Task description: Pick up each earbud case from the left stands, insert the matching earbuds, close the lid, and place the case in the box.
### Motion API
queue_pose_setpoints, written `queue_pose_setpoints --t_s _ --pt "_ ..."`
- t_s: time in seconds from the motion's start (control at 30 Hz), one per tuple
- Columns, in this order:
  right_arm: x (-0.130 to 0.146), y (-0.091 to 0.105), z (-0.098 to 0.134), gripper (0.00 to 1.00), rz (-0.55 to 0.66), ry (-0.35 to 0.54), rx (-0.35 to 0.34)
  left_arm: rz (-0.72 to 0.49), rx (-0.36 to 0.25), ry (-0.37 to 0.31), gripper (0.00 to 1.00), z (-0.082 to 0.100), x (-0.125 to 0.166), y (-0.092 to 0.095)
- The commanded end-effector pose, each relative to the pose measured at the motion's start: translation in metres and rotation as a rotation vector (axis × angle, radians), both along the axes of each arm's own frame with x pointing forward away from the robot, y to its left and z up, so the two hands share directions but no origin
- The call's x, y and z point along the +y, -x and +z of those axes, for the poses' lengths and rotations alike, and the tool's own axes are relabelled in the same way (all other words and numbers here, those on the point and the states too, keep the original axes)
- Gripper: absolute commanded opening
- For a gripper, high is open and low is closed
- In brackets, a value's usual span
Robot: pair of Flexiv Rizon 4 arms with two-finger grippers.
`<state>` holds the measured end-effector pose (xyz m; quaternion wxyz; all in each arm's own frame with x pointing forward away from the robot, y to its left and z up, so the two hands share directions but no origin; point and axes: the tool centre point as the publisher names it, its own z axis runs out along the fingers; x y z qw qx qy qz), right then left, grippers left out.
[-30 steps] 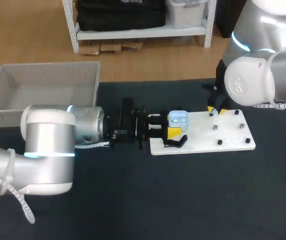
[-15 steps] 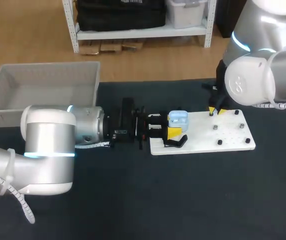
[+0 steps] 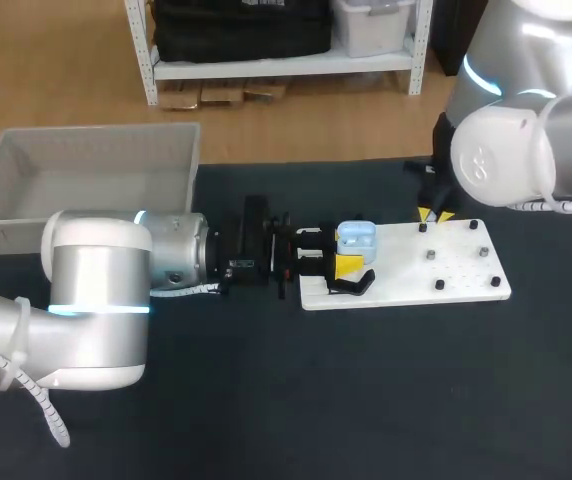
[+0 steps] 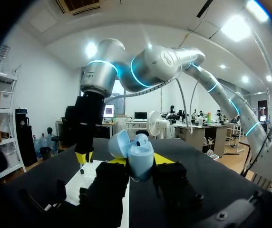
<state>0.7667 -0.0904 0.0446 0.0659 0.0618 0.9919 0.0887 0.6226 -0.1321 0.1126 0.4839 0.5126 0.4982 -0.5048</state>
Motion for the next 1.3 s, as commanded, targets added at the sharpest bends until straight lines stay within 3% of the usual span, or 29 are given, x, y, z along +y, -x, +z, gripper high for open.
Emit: queue_pose_setpoints --t_s 0.03,0.4,0.67,1.0,1.3 --pt "-0.005 0.020 0.020 0.00 -0.002 0.020 -0.027 0.004 -0.003 0.004 0.00 -0.001 0.000 0.001" --pt "-0.004 0.063 0.107 0.00 0.030 0.118 -0.057 0.004 -0.003 0.004 0.00 -0.001 0.000 0.001" --pt "0.022 0.104 0.166 0.00 0.074 0.185 -0.056 0.004 -0.003 0.004 0.00 -0.001 0.000 0.001" --pt "0.065 0.148 0.182 0.00 0.192 0.183 0.020 0.004 -0.003 0.004 0.00 -0.001 0.000 0.001" --pt "0.065 0.148 0.182 0.00 0.192 0.183 0.020 0.004 -0.003 0.004 0.00 -0.001 0.000 0.001"
